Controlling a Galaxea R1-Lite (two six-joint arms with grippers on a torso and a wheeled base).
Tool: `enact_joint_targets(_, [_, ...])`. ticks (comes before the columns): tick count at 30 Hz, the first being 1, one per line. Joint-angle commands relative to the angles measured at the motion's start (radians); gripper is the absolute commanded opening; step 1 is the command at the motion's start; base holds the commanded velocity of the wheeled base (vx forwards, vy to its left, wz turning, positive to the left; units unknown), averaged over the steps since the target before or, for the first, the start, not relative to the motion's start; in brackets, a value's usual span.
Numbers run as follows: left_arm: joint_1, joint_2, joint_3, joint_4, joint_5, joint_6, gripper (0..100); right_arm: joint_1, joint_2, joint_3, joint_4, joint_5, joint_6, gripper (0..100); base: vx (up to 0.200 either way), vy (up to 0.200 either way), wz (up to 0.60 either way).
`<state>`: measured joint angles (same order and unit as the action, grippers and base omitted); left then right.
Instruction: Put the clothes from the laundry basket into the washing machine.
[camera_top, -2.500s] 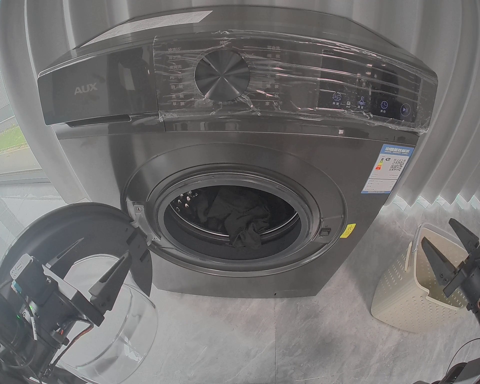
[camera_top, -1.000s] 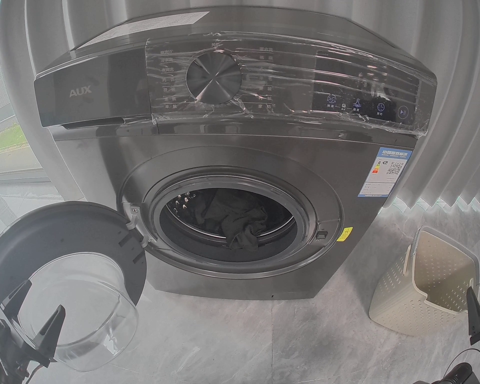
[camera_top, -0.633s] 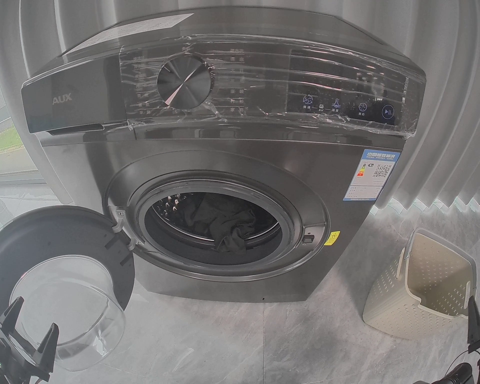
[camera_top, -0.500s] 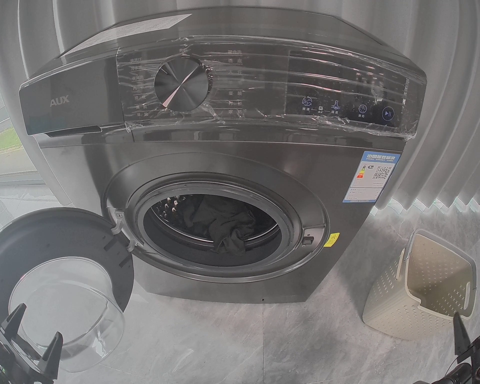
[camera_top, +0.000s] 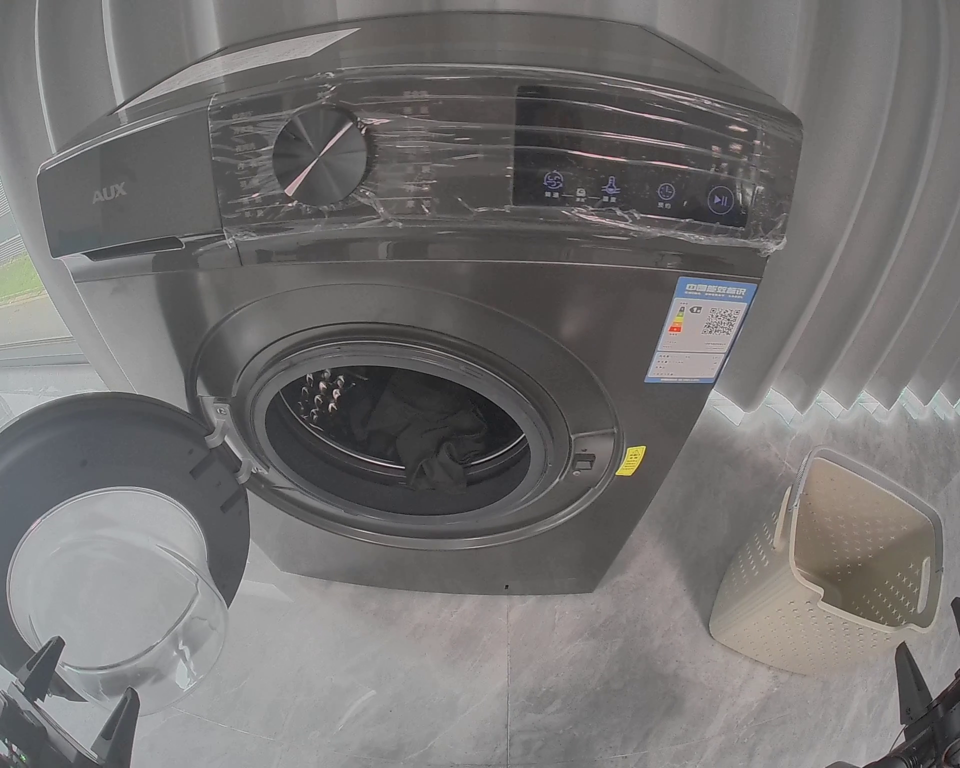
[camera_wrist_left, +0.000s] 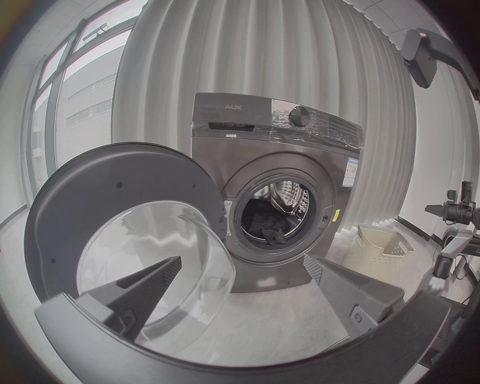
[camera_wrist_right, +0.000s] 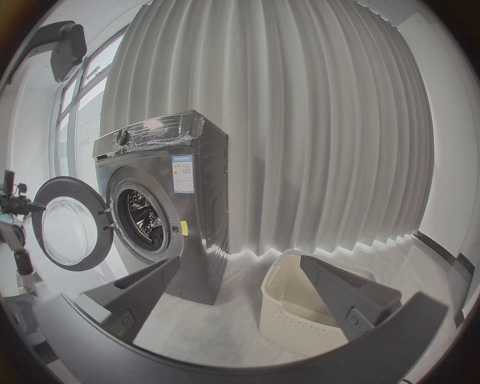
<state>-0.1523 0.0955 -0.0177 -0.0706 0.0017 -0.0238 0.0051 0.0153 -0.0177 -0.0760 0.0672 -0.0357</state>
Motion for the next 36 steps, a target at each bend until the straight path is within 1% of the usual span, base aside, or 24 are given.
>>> enact_joint_targets(1, [0.0, -0.002, 0.018, 0.0, -0.006, 0.007, 100, 0.001, -0.011, 0.018, 0.001, -0.032, 0.028, 100, 0.0, 0.0, 0.0])
enact_joint_targets(3, [0.0, -0.002, 0.018, 0.0, -0.014, 0.015, 100, -0.001, -0.009, 0.018, 0.002, -0.093, 0.048, 100, 0.0, 0.0, 0.0])
enact_joint_targets(5, [0.0, -0.002, 0.018, 0.0, -0.019, 0.015, 100, -0.001, -0.009, 0.018, 0.004, -0.127, 0.059, 100, -0.1, 0.0, 0.0])
enact_joint_targets(6, [0.0, -0.002, 0.018, 0.0, -0.019, 0.01, 100, -0.001, -0.009, 0.018, 0.004, -0.127, 0.059, 100, -0.2, 0.0, 0.0])
enact_joint_targets(9, [-0.001, -0.002, 0.018, 0.0, -0.017, 0.002, 100, -0.002, -0.011, 0.018, 0.005, -0.096, 0.048, 100, -0.2, 0.0, 0.0])
enact_joint_targets(10, [-0.001, -0.002, 0.018, 0.0, -0.016, -0.016, 100, -0.002, -0.011, 0.018, 0.005, -0.049, 0.043, 100, 0.0, 0.0, 0.0])
enact_joint_targets(11, [-0.001, -0.002, 0.018, 0.0, -0.016, -0.016, 100, -0.002, -0.011, 0.018, 0.005, -0.049, 0.043, 100, 0.0, 0.0, 0.0])
enact_joint_targets(12, [-0.001, -0.002, 0.018, 0.0, -0.014, -0.042, 100, -0.002, -0.011, 0.018, 0.005, -0.015, 0.039, 100, 0.0, 0.0, 0.0])
enact_joint_targets(14, [-0.001, -0.002, 0.018, 0.0, -0.008, -0.062, 100, -0.002, -0.011, 0.018, 0.005, -0.004, 0.031, 100, 0.0, 0.0, 0.0])
enact_joint_targets(18, [-0.001, -0.002, 0.018, -0.001, 0.012, -0.067, 100, -0.002, -0.009, 0.018, 0.005, -0.018, 0.036, 100, 0.0, 0.0, 0.0])
enact_joint_targets(20, [0.002, -0.002, 0.018, 0.002, 0.061, -0.068, 100, -0.002, -0.011, 0.018, 0.007, -0.041, 0.039, 100, 0.0, 0.0, 0.0])
enact_joint_targets(21, [0.02, 0.0, 0.018, 0.009, 0.103, -0.059, 100, -0.002, -0.011, 0.018, 0.007, -0.069, 0.034, 100, 0.0, 0.0, 0.0])
enact_joint_targets(23, [0.031, -0.002, 0.018, 0.011, 0.132, -0.051, 100, -0.002, -0.009, 0.018, 0.007, -0.089, 0.025, 100, 0.0, 0.0, 0.0])
enact_joint_targets(24, [0.031, -0.002, 0.018, 0.011, 0.13, -0.053, 100, -0.002, -0.011, 0.018, 0.007, -0.09, 0.023, 100, 0.0, 0.0, 0.0])
enact_joint_targets(26, [0.028, -0.002, 0.018, 0.017, 0.11, -0.073, 100, -0.002, -0.011, 0.018, 0.007, -0.107, 0.023, 100, 0.0, 0.0, 0.0])
enact_joint_targets(27, [0.028, -0.002, 0.018, 0.017, 0.11, -0.076, 100, -0.002, -0.011, 0.018, 0.005, -0.112, 0.027, 100, 0.0, 0.0, 0.0])
enact_joint_targets(28, [0.028, -0.002, 0.018, 0.017, 0.11, -0.068, 100, -0.002, -0.009, 0.018, 0.005, -0.107, 0.023, 100, 0.0, 0.0, 0.0])
enact_joint_targets(30, [0.028, -0.002, 0.018, 0.015, 0.118, -0.077, 100, -0.002, -0.011, 0.018, 0.005, -0.115, 0.02, 100, 0.0, 0.0, 0.0])
enact_joint_targets(31, [0.03, -0.002, 0.018, 0.014, 0.13, -0.071, 100, -0.002, -0.011, 0.018, 0.007, -0.115, 0.022, 100, 0.0, 0.0, 0.0])
enact_joint_targets(32, [0.03, -0.002, 0.018, 0.009, 0.187, -0.057, 100, -0.002, -0.009, 0.018, 0.007, -0.107, 0.022, 100, 0.0, 0.0, 0.0])
enact_joint_targets(33, [0.03, -0.002, 0.018, 0.009, 0.256, -0.05, 100, -0.002, -0.011, 0.018, 0.005, -0.106, 0.019, 100, 0.0, 0.0, 0.0])
enact_joint_targets(34, [0.031, -0.002, 0.016, 0.012, 0.35, -0.033, 100, -0.002, -0.011, 0.018, 0.005, -0.107, 0.014, 100, 0.0, 0.0, 0.0])
enact_joint_targets(35, [0.036, 0.0, 0.016, 0.017, 0.373, -0.024, 100, -0.002, -0.009, 0.018, 0.005, -0.11, 0.014, 100, 0.0, 0.0, 0.0])
enact_joint_targets(36, [0.042, 0.0, 0.015, 0.018, 0.371, -0.015, 100, -0.002, -0.011, 0.018, 0.007, -0.113, 0.016, 100, 0.0, 0.0, 0.0])
